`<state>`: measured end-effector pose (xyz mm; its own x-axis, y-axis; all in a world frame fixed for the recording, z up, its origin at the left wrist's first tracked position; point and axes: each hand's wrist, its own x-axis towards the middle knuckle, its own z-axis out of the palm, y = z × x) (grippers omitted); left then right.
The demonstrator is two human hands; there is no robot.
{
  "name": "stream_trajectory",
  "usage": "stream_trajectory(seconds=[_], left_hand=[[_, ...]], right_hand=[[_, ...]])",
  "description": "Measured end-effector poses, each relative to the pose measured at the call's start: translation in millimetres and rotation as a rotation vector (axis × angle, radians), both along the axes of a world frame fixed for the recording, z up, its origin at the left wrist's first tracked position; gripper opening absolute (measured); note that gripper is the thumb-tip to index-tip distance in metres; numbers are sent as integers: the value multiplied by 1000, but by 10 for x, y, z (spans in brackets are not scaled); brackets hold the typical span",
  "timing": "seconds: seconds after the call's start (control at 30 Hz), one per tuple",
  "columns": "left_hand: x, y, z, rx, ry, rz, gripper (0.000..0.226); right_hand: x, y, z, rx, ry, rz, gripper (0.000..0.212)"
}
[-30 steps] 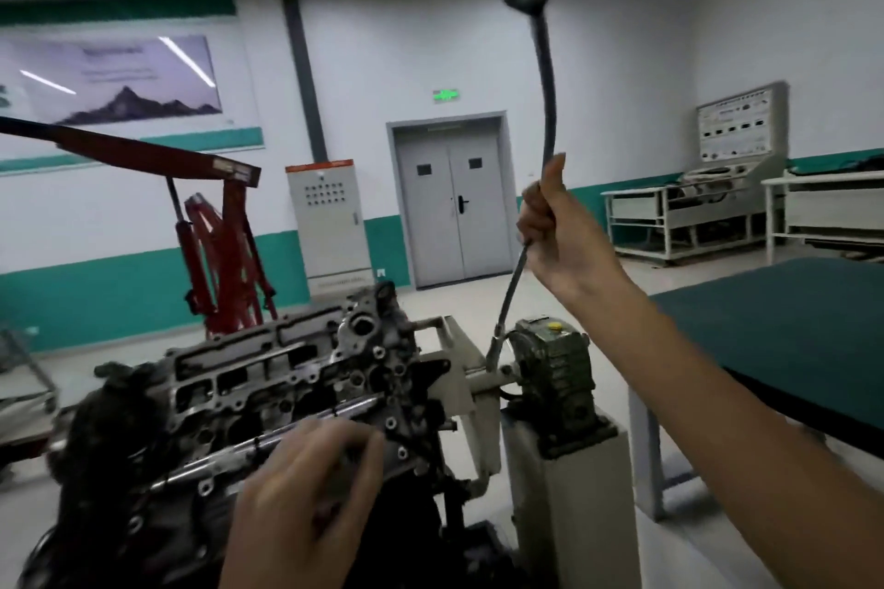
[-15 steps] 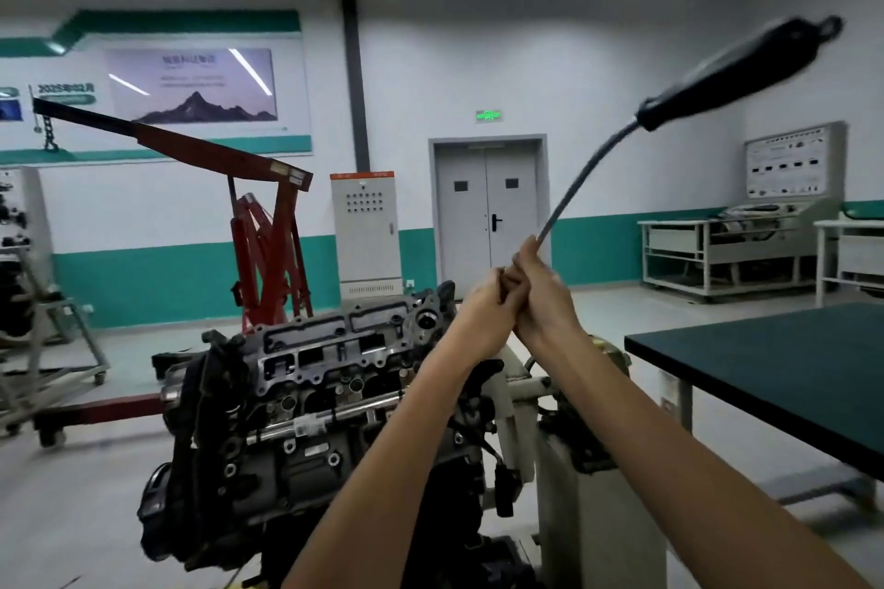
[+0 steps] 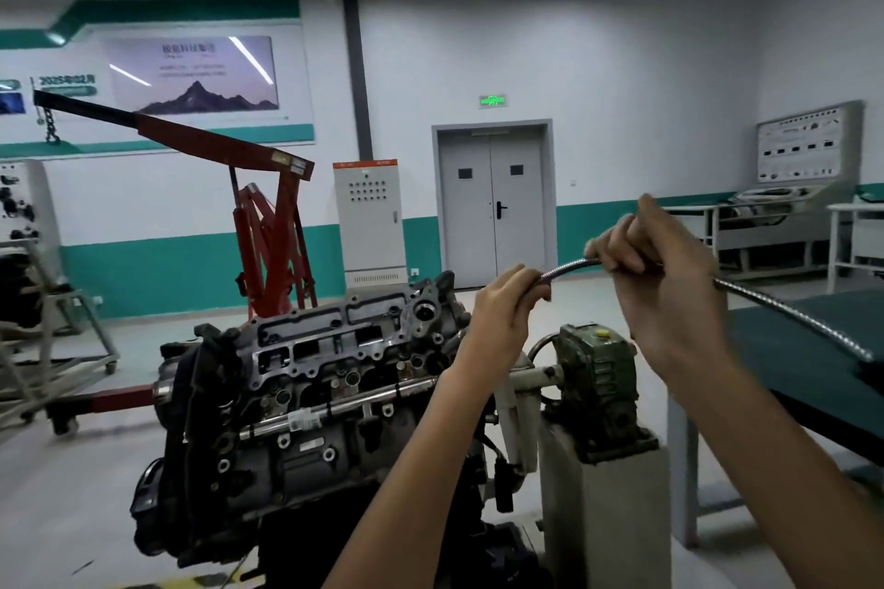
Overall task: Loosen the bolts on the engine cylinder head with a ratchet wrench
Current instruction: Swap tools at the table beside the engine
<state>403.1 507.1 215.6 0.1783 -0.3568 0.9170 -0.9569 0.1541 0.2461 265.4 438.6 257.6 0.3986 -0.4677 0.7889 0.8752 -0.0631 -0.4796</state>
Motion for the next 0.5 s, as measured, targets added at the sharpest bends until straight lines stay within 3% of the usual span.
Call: stream_trajectory(seconds=[0.1,0.33,0.5], left_hand=[[-8,-43,-75,4,-7,24,14],[143,-29,-467,64,52,64,14],[329,-33,-627,104,145,88,12]], right_hand=[[-46,36,-204,-189,-10,-115,41],[146,65,-596,-79,35,-125,43],[395,178,-752,-127,88,-256,38]])
